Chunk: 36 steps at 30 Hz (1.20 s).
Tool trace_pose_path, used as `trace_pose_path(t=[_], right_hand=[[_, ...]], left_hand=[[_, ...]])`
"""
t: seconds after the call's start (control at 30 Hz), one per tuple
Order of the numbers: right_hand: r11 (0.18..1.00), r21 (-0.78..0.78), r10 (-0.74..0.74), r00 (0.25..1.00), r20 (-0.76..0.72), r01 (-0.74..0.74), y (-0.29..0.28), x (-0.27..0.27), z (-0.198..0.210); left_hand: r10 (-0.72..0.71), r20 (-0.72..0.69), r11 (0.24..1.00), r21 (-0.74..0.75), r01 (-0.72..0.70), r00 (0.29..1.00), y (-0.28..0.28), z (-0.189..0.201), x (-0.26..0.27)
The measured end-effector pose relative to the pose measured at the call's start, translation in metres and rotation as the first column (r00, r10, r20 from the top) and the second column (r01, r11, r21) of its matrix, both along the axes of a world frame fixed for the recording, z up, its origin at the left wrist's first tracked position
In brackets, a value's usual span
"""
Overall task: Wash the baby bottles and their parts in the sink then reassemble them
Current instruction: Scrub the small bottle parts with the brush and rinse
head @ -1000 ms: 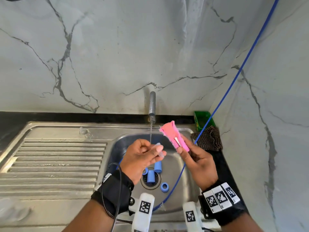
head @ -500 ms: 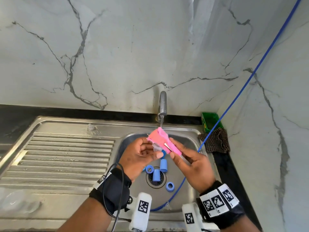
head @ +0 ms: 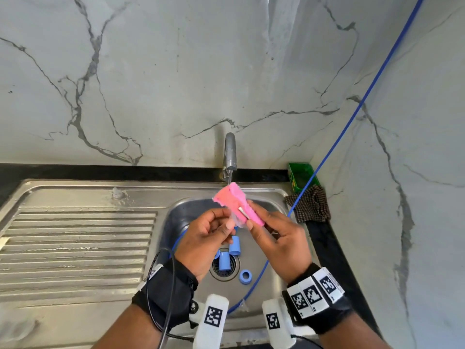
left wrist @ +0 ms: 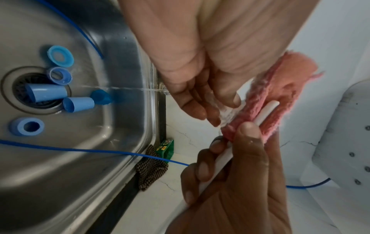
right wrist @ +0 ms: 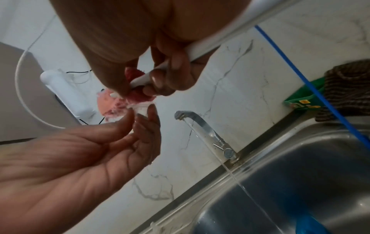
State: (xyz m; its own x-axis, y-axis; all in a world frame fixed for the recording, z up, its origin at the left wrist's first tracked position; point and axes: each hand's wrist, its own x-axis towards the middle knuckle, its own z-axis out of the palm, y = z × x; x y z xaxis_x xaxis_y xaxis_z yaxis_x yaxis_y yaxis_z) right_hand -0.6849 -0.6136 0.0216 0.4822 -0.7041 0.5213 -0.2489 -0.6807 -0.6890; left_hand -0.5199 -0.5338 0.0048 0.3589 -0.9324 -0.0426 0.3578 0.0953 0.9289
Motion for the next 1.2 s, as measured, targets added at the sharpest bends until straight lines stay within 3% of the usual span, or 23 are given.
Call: trace_pose_path(t=[0.07,0.17,0.33,0.5,0.63,0.73,0.83,0.93,1.03,1.2], right_hand=[[0.997,-0.052,0.058,0.998,-0.004,-0.058,-0.001,-0.002,0.001],[1.0,-0.008,-0.008,1.0,0.009,0.008,-0.009,-0.002,0.003],[0.996,-0.073,0.049,0.999,0.006,-0.049,-0.015,-0.005,0.005],[0.977,-0.181,0.102,0.993,-0.061,-0.111,-0.012,-0.001,0.003],[0.989,-0.138,0.052,0.999,-0.002,-0.052,-0.014,0.004,0.005],[0.972,-0.195,0.122,0.991,-0.057,-0.131,-0.006,0.008,0.007],[0.993,-0.107,0.052,0.998,-0.029,-0.055,-0.006,0.012,0.011],[0.983,-0.162,0.082,0.995,-0.065,-0.091,0.007,0.02,0.014],[0.995,-0.092,0.043,0.998,-0.043,-0.047,0.008,0.022,0.016],[0.983,-0.165,0.073,0.995,-0.066,-0.083,0.028,0.031,0.016]], left_hand=[[0.004,-0.037,1.0,-0.006,-0.004,0.999,-0.003,-0.001,-0.006],[0.0,-0.065,1.0,-0.003,0.0,0.998,-0.01,0.0,-0.014],[0.02,-0.109,0.999,0.046,-0.015,0.994,-0.017,0.007,-0.025],[0.093,0.002,0.985,0.144,-0.092,0.996,-0.019,0.005,-0.027],[0.094,0.088,0.976,0.188,-0.109,0.992,-0.019,0.009,-0.028],[0.134,0.138,0.966,0.202,-0.16,0.981,-0.012,0.013,-0.023],[0.119,0.166,0.97,0.19,-0.15,0.979,-0.007,0.016,-0.021],[0.144,0.176,0.965,0.195,-0.178,0.974,-0.002,0.016,-0.015],[0.112,0.209,0.965,0.212,-0.157,0.972,0.002,0.015,-0.01],[0.117,0.077,0.964,0.229,-0.132,0.99,0.006,0.019,-0.004]])
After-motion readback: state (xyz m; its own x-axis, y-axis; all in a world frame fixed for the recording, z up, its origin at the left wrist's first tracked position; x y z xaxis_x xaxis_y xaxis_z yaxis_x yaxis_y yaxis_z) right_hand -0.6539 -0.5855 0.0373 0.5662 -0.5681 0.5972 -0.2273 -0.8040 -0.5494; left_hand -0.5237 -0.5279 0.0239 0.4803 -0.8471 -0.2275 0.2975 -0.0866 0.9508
